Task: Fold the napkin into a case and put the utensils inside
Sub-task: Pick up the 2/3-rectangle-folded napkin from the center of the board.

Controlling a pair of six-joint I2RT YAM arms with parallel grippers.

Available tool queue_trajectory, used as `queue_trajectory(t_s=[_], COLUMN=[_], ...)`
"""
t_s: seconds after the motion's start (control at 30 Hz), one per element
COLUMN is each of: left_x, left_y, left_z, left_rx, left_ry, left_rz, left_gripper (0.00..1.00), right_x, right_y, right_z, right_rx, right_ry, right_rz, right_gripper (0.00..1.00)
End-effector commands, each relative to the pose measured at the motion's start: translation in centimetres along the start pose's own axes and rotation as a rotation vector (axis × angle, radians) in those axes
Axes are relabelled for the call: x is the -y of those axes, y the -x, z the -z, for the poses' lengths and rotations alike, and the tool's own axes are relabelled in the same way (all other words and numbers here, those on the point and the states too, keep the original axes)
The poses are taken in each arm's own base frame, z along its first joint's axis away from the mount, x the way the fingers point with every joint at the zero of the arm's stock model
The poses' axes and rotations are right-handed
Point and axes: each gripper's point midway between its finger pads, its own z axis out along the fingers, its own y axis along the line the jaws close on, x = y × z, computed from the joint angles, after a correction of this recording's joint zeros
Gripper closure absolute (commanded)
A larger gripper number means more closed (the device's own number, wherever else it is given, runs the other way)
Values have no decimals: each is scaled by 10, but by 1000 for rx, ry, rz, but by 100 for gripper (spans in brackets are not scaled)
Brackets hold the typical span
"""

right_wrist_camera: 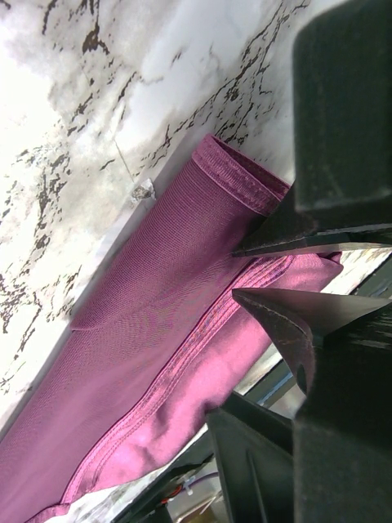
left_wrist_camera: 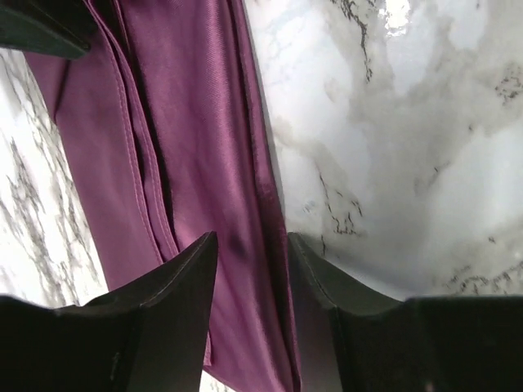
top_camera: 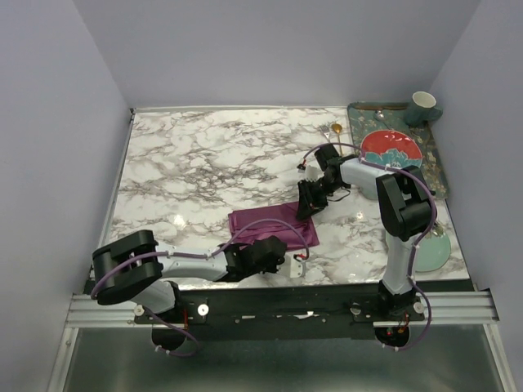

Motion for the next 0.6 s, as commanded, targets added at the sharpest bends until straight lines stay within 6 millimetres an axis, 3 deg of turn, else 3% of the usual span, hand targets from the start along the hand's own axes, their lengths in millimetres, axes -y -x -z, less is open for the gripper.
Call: queue_trajectory(t_s=[0.0,0.03,0.13,0.2,0.23,0.33,0.57], left_x=[6,8,10,13,17,19,-7], left_y=[-24,-25,-17,-4,-6,5,16], left_z=[-11,-11,-2,5,8,16,20], left_rx=[-103,-105,-77,-25,-35,-2,59], left_ry=[9,0,-35,-78,-106,-178,-296], left_rz=[-66,-67,-48,-26,-24,48,238], left_gripper=[60,71,89,97,100,100,100], right_x=[44,45,44,43,41,39,43], right_y=[-27,-28,-31,-34,-33,-36,-38], right_z=[-12,-12,-11,-10,-8,-6,-7], right_rx=[-86,-89,-90,-93,-87,-89,-99], right_ry=[-174,-176,-174,-169,-167,-164,-170], right_rz=[-15,-15,-6,0,6,16,47], right_gripper=[69,69,69,69,69,70,70])
